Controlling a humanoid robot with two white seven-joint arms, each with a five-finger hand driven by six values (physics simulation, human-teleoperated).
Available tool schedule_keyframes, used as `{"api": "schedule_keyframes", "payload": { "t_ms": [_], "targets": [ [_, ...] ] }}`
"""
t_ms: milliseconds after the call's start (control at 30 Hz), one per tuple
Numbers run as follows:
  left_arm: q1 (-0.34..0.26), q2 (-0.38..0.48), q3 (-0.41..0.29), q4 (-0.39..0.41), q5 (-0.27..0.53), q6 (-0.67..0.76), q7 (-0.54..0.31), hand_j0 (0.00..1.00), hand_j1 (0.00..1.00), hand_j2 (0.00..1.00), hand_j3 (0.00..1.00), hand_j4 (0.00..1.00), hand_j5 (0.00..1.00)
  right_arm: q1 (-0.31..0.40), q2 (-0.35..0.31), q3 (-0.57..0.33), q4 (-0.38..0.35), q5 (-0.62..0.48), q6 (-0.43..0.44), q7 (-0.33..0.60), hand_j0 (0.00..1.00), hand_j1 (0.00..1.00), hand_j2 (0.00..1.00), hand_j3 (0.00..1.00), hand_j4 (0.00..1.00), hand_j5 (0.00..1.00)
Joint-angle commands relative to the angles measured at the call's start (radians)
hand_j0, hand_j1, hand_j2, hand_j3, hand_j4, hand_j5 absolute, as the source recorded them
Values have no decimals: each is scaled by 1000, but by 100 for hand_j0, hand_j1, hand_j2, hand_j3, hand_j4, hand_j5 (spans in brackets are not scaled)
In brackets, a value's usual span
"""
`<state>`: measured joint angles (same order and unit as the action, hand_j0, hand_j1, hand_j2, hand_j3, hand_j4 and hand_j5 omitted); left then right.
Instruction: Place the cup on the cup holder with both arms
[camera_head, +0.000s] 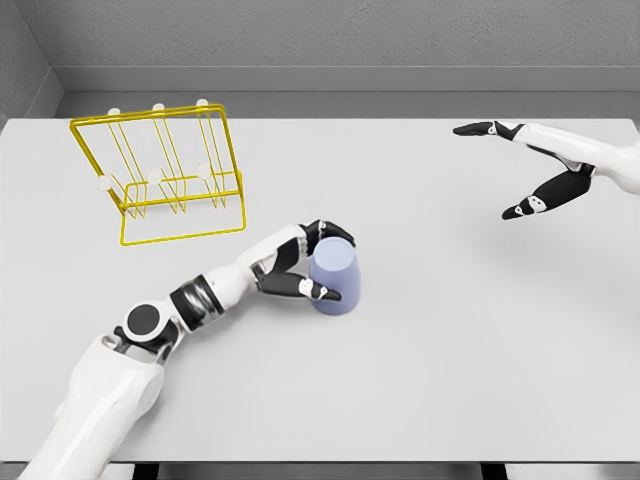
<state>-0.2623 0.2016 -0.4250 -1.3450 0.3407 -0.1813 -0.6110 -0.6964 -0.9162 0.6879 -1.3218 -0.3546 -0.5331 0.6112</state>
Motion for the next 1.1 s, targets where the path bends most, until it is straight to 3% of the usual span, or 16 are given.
{"api": "schedule_keyframes", "payload": {
  "t_ms": [0,133,333,600,733,900,1067],
  "targets": [
    [0,1,3,-28,9,0,0,45,45,45,45,45,45,0,-1,-1,0,-7,2,0,100,100,100,100,100,100],
    [12,5,31,-134,20,3,0,45,45,45,45,45,45,-2,-1,-4,-2,-7,2,0,100,100,100,100,100,100],
    [9,48,60,-212,64,6,0,45,45,45,45,45,45,-2,-1,-7,-2,-7,2,0,100,100,100,100,100,100],
    [0,197,89,-344,219,13,0,43,43,43,43,43,43,-2,-1,-8,-2,-7,2,0,100,100,100,100,100,100],
    [-26,216,130,-342,225,29,0,43,43,43,43,43,43,-2,-1,-10,-2,-6,2,0,100,100,100,100,100,100],
    [-81,268,130,-332,270,36,0,42,42,42,42,42,42,-2,-1,-10,-2,-6,2,0,100,100,100,100,100,100],
    [-156,306,155,-260,297,62,0,42,42,42,42,42,42,-2,-1,-10,-2,-6,2,0,100,100,100,100,100,100]
  ]
}}
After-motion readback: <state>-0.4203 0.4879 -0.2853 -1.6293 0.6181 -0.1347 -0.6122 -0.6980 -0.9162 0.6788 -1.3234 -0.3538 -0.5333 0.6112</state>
